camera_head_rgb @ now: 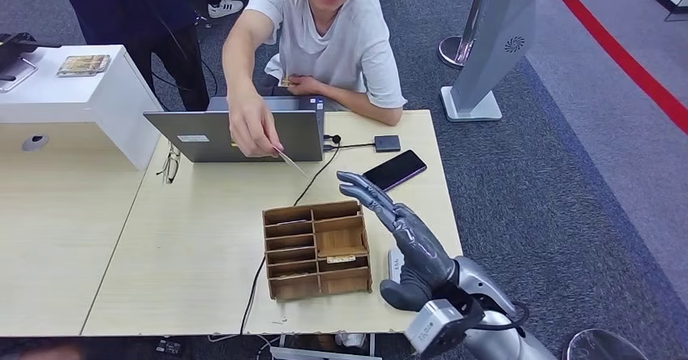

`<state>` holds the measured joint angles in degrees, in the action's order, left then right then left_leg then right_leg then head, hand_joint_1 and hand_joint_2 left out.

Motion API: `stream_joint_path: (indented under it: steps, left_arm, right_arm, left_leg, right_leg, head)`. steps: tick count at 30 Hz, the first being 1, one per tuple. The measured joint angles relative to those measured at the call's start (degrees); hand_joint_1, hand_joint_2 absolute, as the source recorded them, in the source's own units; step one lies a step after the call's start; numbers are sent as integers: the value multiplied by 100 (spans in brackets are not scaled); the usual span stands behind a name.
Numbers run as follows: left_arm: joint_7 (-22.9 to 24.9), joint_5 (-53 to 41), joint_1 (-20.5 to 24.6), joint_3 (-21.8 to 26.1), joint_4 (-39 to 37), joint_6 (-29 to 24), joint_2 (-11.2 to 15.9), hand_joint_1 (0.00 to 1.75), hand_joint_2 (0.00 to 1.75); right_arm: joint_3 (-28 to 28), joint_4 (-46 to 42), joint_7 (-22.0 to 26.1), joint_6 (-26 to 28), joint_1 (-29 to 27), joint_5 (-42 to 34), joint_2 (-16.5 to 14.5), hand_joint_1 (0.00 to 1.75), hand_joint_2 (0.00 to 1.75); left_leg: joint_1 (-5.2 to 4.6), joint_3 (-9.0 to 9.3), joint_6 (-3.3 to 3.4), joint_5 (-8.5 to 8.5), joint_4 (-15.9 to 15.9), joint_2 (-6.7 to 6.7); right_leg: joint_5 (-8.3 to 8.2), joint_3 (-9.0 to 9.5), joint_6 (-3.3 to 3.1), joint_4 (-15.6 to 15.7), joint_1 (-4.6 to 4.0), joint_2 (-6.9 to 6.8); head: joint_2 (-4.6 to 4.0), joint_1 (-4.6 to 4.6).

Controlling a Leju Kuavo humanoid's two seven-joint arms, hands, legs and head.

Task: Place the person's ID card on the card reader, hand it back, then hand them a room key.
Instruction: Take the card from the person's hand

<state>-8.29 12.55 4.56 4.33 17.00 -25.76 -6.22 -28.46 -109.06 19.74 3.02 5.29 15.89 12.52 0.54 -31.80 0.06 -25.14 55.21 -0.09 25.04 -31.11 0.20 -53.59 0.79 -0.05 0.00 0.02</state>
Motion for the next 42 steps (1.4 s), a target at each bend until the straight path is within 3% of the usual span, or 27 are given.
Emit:
stream_joint_path:
  steps: [9, 20, 24, 42]
  left_arm:
    - [184, -195, 92, -57, 1, 18, -28, 0, 0]
    - [497, -507, 208, -265, 38, 30, -99, 0, 0]
    - [580, -580, 246, -334, 73, 30, -118, 0, 0]
    - [731, -727, 290, -382, 163, 54, -161, 0, 0]
  right_arm:
    - [-622, 277, -690, 327, 1023, 1032, 40, 0, 0]
    - [-1145, 927, -1767, 997, 2083, 3024, -23, 0, 0]
    - [-1231, 1209, -1999, 1138, 2304, 3537, -81, 0, 175]
    - [-1291, 2059, -2578, 1441, 2520, 4912, -109, 0, 175]
  left_leg:
    - [1, 0, -3, 4, 0, -1]
    - [1, -1, -6, 8, 0, -5]
    - [1, -1, -6, 8, 0, -6]
    - [1, -1, -6, 8, 0, -8]
  right_leg:
    - [-1, 0, -1, -1, 0, 0]
    - [-3, 0, -1, -2, -1, -2]
    - [-3, 0, -1, -2, -1, -3]
    - [-3, -1, -1, -2, -1, -4]
  head:
    - [0, -1]
    - [0, 0]
    - [0, -1]
    - [0, 0]
